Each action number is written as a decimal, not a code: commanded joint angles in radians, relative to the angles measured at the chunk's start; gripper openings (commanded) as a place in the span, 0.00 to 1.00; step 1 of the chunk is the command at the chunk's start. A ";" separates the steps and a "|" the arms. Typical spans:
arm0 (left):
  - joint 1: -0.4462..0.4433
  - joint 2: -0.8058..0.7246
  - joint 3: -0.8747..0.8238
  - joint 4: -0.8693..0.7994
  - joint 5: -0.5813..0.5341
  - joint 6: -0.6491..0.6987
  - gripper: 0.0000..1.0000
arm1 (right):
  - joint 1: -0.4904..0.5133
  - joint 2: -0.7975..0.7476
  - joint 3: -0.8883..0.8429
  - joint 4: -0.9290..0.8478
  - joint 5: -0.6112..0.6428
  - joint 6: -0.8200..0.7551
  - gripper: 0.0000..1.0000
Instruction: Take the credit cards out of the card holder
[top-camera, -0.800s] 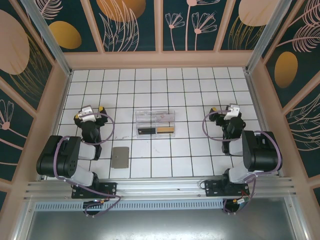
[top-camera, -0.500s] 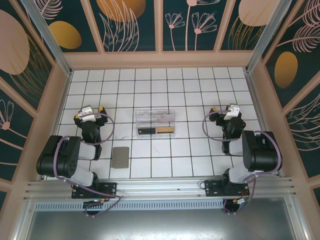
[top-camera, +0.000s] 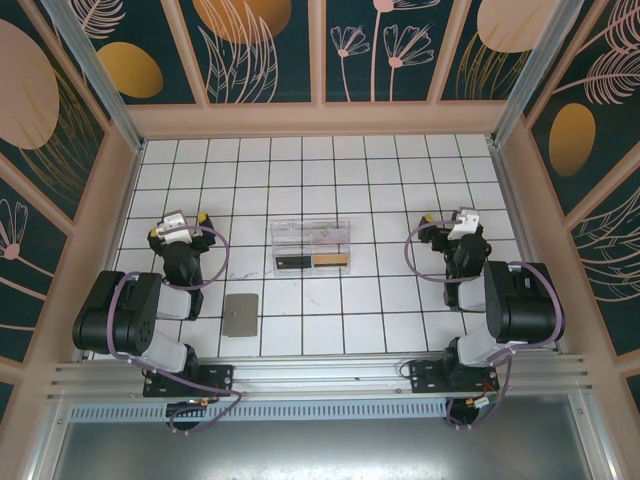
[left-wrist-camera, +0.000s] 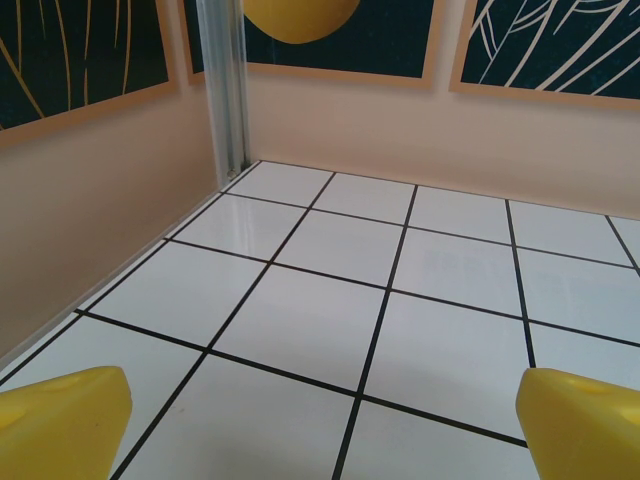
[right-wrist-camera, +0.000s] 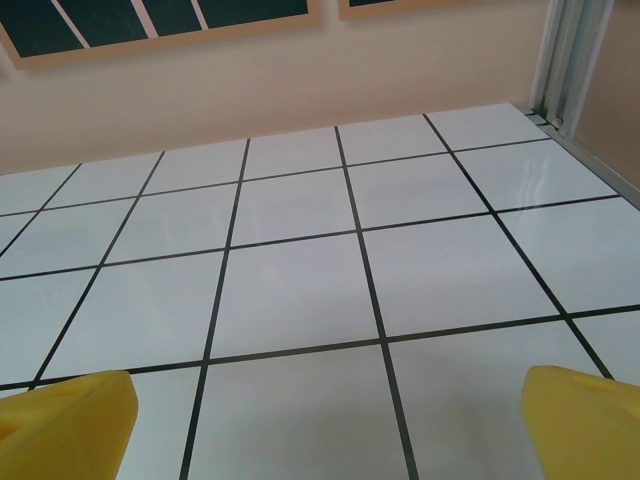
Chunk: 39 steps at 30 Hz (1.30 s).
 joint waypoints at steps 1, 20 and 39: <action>0.006 -0.006 0.006 0.039 0.011 0.012 0.99 | -0.006 -0.001 0.018 0.013 -0.013 0.004 0.99; 0.003 -0.464 0.392 -1.288 0.128 -0.697 0.99 | 0.025 -0.533 0.237 -0.801 0.032 0.555 0.99; -0.166 -0.898 0.056 -1.668 0.558 -0.868 0.94 | 0.417 -0.566 0.324 -1.048 -0.042 0.512 0.99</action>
